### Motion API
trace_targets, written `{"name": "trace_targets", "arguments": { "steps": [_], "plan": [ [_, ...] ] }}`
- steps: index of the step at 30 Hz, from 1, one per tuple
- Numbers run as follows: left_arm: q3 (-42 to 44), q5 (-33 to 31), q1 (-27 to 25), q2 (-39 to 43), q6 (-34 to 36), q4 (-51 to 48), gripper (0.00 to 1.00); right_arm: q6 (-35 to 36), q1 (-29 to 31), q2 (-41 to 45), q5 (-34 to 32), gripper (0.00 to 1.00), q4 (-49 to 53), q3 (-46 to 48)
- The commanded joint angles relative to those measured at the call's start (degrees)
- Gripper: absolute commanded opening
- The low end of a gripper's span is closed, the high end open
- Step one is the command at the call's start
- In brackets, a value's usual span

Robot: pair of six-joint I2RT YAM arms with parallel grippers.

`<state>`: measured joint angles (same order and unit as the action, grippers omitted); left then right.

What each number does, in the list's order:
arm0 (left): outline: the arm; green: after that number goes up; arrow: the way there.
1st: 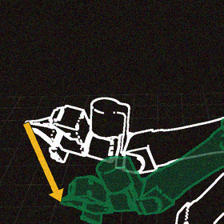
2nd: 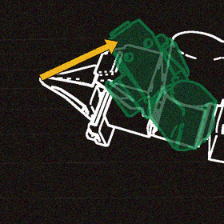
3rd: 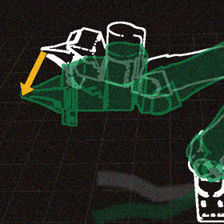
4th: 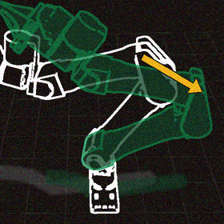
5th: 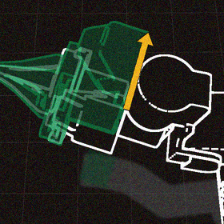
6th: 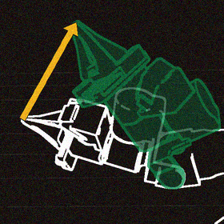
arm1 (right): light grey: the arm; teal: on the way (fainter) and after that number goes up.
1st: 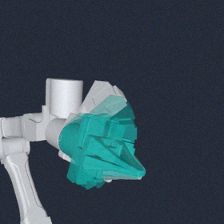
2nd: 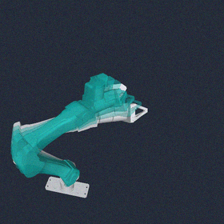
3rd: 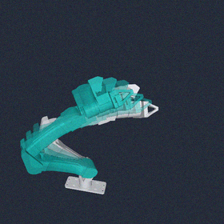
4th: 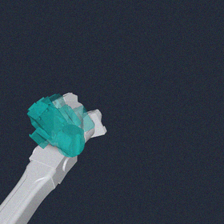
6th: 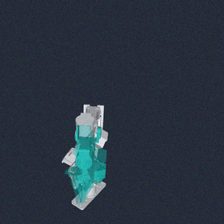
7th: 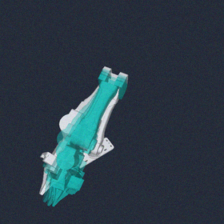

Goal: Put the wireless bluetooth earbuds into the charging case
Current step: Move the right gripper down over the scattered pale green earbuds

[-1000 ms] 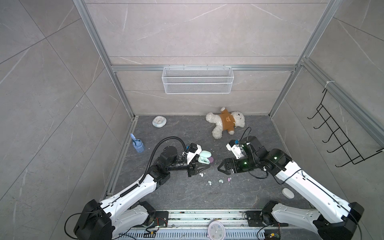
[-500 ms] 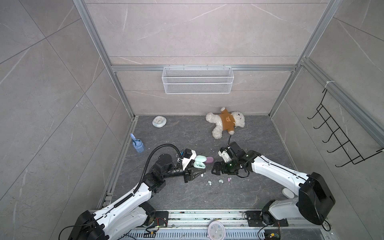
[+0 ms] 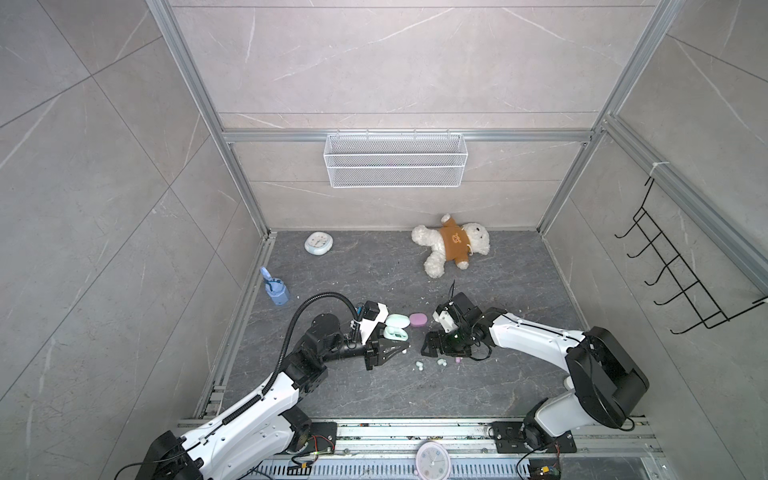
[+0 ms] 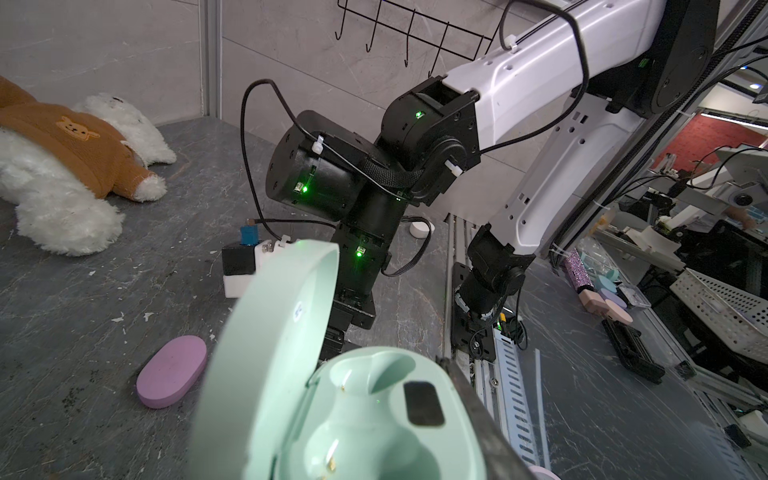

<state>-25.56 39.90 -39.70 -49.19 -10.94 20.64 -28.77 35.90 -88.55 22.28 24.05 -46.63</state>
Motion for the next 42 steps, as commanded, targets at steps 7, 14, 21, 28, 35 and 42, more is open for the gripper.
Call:
{"name": "trace_targets", "arguments": {
  "steps": [7, 14, 21, 28, 35, 42],
  "plan": [
    [-3.2, 0.1, 0.2, 0.0, 1.1, -0.6, 0.16, -1.5, -0.1, 0.2, 3.2, 0.91, -0.8, 3.0],
    [-3.1, 0.1, 0.2, 0.0, 1.4, -0.9, 0.16, -4.1, 1.4, 2.0, 4.5, 0.91, -1.2, 5.4],
    [-3.0, 0.2, 0.2, 0.1, 1.4, -0.9, 0.16, -5.8, 2.3, 2.3, 4.8, 0.91, -2.9, 5.9],
    [-2.9, 0.0, 0.2, 0.9, 1.4, -1.3, 0.16, -6.3, 2.9, 3.5, 4.9, 0.91, -1.8, 4.9],
    [-2.8, -0.4, 0.2, 1.3, 1.4, -1.6, 0.16, -6.6, 4.2, 4.8, 6.1, 0.91, -0.3, 3.6],
    [-2.7, -0.5, 0.2, 1.5, 1.3, -1.4, 0.16, -7.3, 6.0, 4.3, 6.1, 0.91, -0.7, 2.4]
  ]
}}
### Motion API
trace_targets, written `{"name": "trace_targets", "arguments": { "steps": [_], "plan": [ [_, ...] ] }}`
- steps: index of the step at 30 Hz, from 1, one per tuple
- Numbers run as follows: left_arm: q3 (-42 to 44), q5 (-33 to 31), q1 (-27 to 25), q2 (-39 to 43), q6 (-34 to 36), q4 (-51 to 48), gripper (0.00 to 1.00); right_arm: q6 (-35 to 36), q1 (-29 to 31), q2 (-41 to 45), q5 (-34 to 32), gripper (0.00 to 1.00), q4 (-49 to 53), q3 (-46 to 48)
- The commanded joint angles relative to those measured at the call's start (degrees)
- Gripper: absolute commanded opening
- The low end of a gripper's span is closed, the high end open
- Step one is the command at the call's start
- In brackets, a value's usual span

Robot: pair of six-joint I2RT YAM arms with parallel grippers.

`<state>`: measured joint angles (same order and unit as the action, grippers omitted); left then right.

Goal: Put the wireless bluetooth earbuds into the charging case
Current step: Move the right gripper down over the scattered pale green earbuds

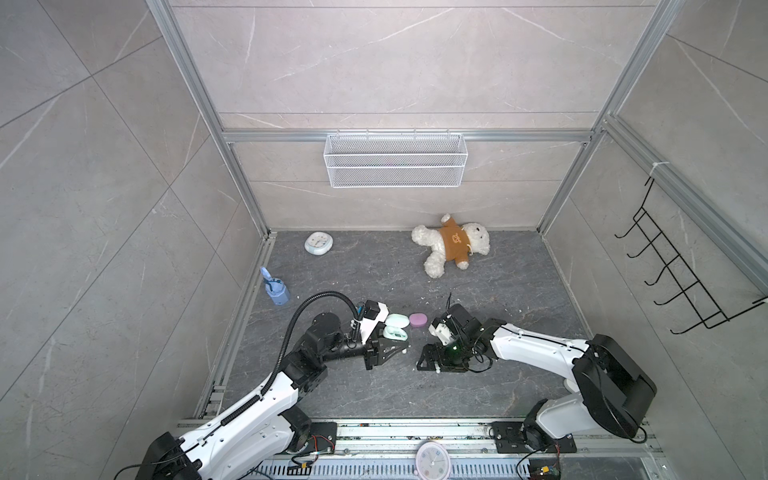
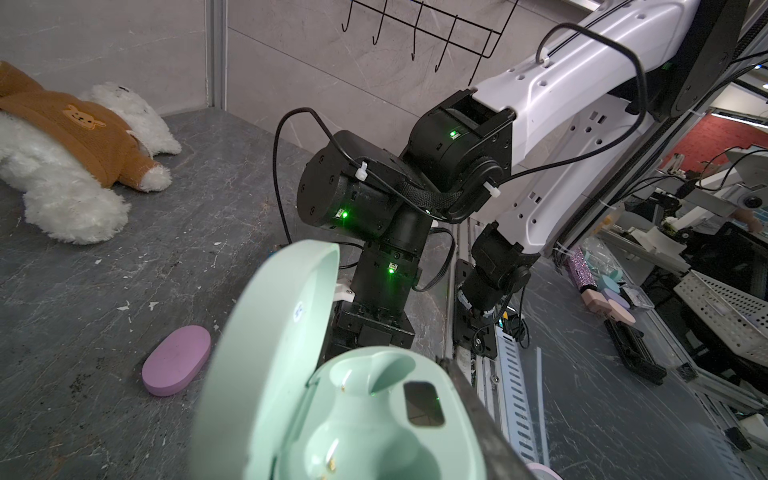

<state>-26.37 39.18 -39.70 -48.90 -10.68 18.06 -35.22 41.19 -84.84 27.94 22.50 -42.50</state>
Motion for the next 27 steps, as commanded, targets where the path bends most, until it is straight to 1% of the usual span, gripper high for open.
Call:
{"name": "trace_targets", "arguments": {
  "steps": [1, 8, 12, 16, 18, 21, 24, 27],
  "plan": [
    [-1.8, 0.3, 0.2, 1.2, 0.9, 1.2, 0.16, -1.0, 0.9, 0.4, 0.4, 0.91, 0.6, -1.9],
    [-1.8, 0.1, 0.2, 1.8, 0.8, 0.8, 0.16, -1.4, 1.9, -0.6, -0.2, 0.9, 0.8, -3.4],
    [-1.5, -0.5, 0.2, 2.7, -0.1, 0.4, 0.16, -3.1, 2.0, 0.8, -3.2, 0.82, 4.0, -4.3],
    [-0.2, -1.3, 0.2, 4.6, -2.1, 0.2, 0.16, -5.8, 3.2, 1.9, -10.1, 0.65, 9.3, -6.6],
    [0.3, -1.7, 0.2, 5.7, -2.8, -0.1, 0.16, -6.2, 4.4, 1.1, -14.5, 0.58, 13.2, -8.7],
    [0.4, -2.1, 0.1, 7.0, -2.9, -1.1, 0.16, -5.4, 6.3, -1.4, -18.4, 0.54, 16.3, -11.7],
    [0.4, -2.2, 0.2, 8.0, -3.2, -1.7, 0.16, -4.4, 7.7, -3.9, -21.2, 0.52, 18.4, -13.8],
    [0.5, -2.2, 0.1, 8.8, -3.6, -2.2, 0.17, -3.6, 8.5, -6.3, -23.8, 0.48, 20.5, -15.4]
  ]
}}
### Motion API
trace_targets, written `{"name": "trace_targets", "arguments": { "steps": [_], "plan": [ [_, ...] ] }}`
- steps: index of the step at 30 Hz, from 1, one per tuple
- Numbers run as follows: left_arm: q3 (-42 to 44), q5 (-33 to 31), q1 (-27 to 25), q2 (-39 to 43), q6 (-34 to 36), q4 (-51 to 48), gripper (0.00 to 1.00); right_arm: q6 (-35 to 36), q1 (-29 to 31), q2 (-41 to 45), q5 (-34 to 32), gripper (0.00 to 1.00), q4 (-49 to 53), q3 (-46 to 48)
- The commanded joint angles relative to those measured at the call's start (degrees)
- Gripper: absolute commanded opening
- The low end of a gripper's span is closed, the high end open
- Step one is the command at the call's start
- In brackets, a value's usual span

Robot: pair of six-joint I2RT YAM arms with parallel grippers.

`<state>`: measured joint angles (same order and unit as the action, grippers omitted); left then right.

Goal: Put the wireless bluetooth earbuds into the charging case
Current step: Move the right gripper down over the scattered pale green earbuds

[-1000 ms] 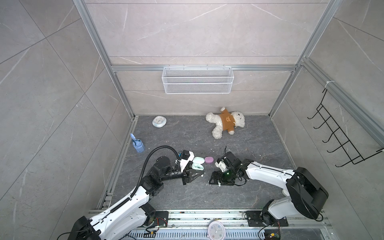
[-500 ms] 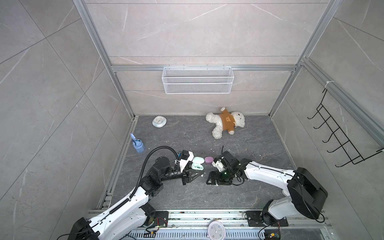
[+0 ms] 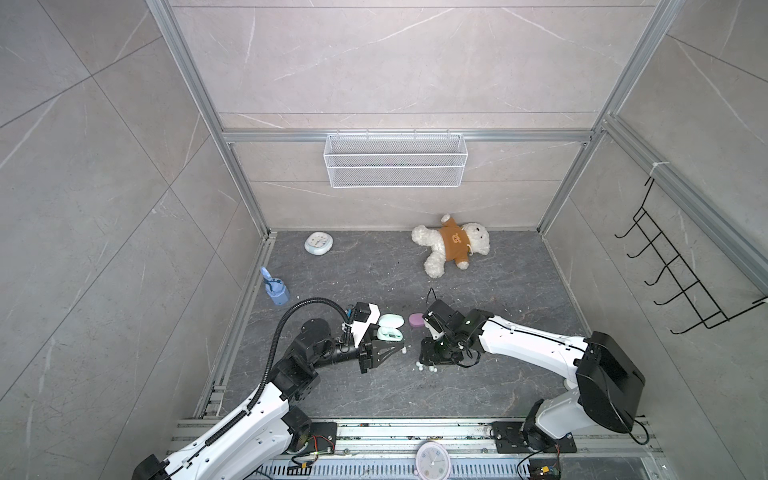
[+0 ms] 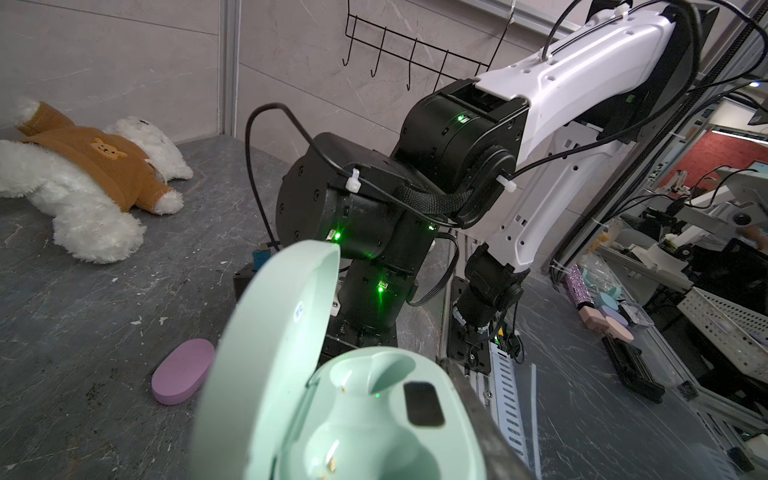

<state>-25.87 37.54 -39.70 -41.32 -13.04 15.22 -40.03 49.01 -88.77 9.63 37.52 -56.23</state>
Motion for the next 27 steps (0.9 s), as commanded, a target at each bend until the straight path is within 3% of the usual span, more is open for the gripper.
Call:
{"name": "trace_targets", "arguments": {
  "steps": [1, 9, 27],
  "plan": [
    [0.1, -0.6, 0.1, 1.6, -1.2, 0.6, 0.17, 1.5, 0.9, -2.8, -5.9, 0.47, 5.8, -2.0],
    [0.3, -1.2, 0.2, 4.2, -1.2, -0.8, 0.17, 1.4, 2.6, -6.4, -8.8, 0.35, 5.6, -3.8],
    [0.1, -2.0, 0.1, 8.4, -1.1, -4.4, 0.17, 1.6, 3.4, -9.8, -9.9, 0.26, 4.7, -5.2]
  ]
}}
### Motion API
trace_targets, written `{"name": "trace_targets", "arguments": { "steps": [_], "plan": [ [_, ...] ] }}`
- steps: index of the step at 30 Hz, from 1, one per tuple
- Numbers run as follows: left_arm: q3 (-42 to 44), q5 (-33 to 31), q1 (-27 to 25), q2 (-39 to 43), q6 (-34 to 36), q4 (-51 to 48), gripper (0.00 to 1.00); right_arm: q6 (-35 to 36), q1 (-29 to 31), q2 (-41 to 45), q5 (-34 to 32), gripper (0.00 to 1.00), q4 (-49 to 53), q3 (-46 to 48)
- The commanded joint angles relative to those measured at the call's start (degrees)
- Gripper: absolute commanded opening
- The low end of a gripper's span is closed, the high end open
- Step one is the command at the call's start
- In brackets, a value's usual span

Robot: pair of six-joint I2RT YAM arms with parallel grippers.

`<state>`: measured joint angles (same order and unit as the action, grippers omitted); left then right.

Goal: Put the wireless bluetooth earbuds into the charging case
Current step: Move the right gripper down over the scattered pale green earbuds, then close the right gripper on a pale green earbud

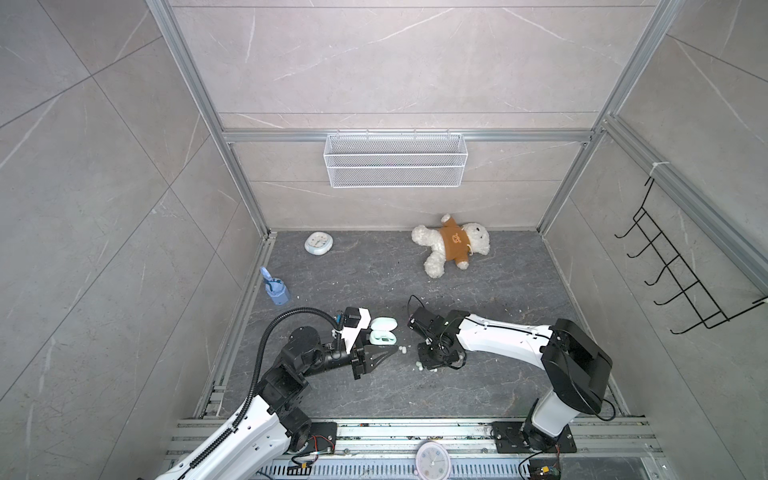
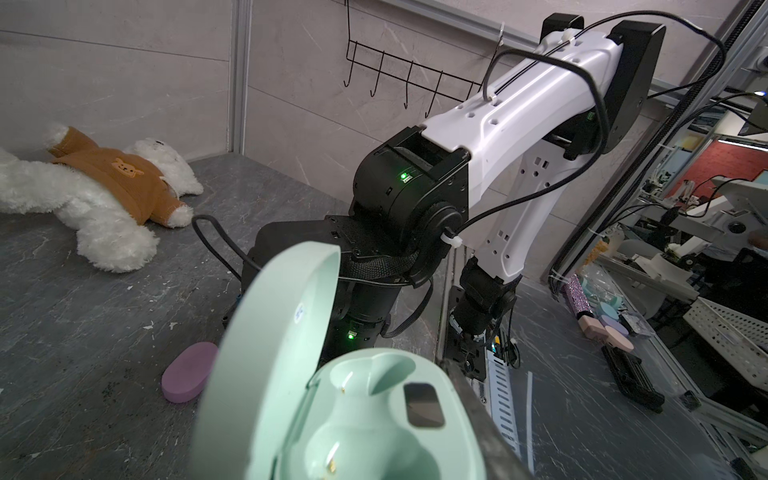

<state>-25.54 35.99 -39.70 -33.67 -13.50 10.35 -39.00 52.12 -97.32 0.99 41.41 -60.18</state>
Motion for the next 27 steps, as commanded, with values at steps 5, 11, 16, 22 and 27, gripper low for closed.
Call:
{"name": "trace_targets", "arguments": {
  "steps": [5, 11, 16, 22, 27],
  "plan": [
    [-0.2, -0.6, 0.1, 0.4, -0.6, 0.5, 0.17, 0.5, 0.3, -1.6, -1.3, 0.25, 0.7, -0.8],
    [-0.1, -0.6, 0.2, 0.4, -0.6, 0.5, 0.17, 0.6, 0.3, -2.3, -0.9, 0.24, 0.2, -0.7],
    [-0.2, -0.7, 0.1, 0.5, -0.6, 0.2, 0.17, 0.5, 0.4, -3.3, -0.4, 0.22, -0.1, -0.1],
    [-0.2, -0.8, 0.1, 0.4, -0.5, 0.1, 0.17, 0.5, 0.7, -4.5, -0.7, 0.2, -0.1, 0.5],
    [-0.3, -0.8, 0.1, 0.4, -0.5, 0.0, 0.17, 0.2, 0.8, -5.1, -1.0, 0.22, 0.4, 0.7]
  ]
}}
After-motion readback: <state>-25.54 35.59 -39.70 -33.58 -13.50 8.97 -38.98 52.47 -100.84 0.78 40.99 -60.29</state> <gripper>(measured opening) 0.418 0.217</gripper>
